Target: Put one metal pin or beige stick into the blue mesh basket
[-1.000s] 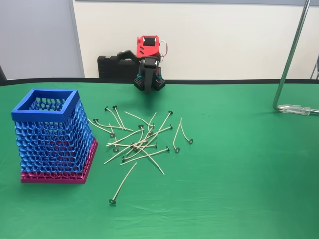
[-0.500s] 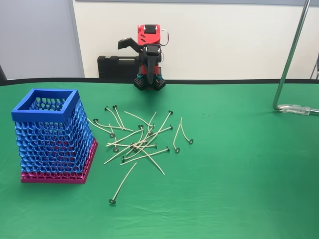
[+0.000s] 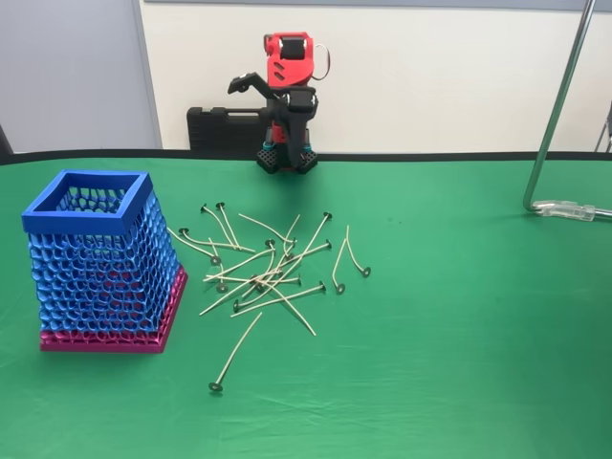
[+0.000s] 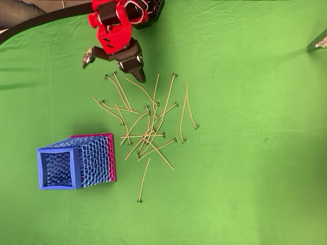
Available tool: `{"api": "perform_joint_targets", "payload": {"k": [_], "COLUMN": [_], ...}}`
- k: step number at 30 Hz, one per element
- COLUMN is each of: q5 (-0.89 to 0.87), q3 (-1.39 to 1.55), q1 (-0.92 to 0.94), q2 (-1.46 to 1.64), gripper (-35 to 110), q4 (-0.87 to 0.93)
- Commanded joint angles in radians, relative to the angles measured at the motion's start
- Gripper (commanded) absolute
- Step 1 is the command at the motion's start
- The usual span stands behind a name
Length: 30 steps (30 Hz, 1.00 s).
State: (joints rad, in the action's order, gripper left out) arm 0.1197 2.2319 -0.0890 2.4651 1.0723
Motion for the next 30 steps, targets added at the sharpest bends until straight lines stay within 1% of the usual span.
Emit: {"api": "perform_joint_targets", "payload": {"k": [1, 8, 13, 18, 24, 30], "q5": [-0.035, -0.044, 0.048, 0.225, 0.497, 0.695], "q3": [-0.1, -0.21, -0.235, -0.233, -0.224, -0.267], "q1": [-0.014, -0.049, -0.018, 0.018, 0.049, 0.049], "q2": [-0.075, -0.252, -0.365, -0.391, -0.402, -0.482], "gripper": [0, 0, 0, 1, 1, 1], "q4": [-0.015, -0.012, -0.015, -0.006, -0.002, 0.0]}}
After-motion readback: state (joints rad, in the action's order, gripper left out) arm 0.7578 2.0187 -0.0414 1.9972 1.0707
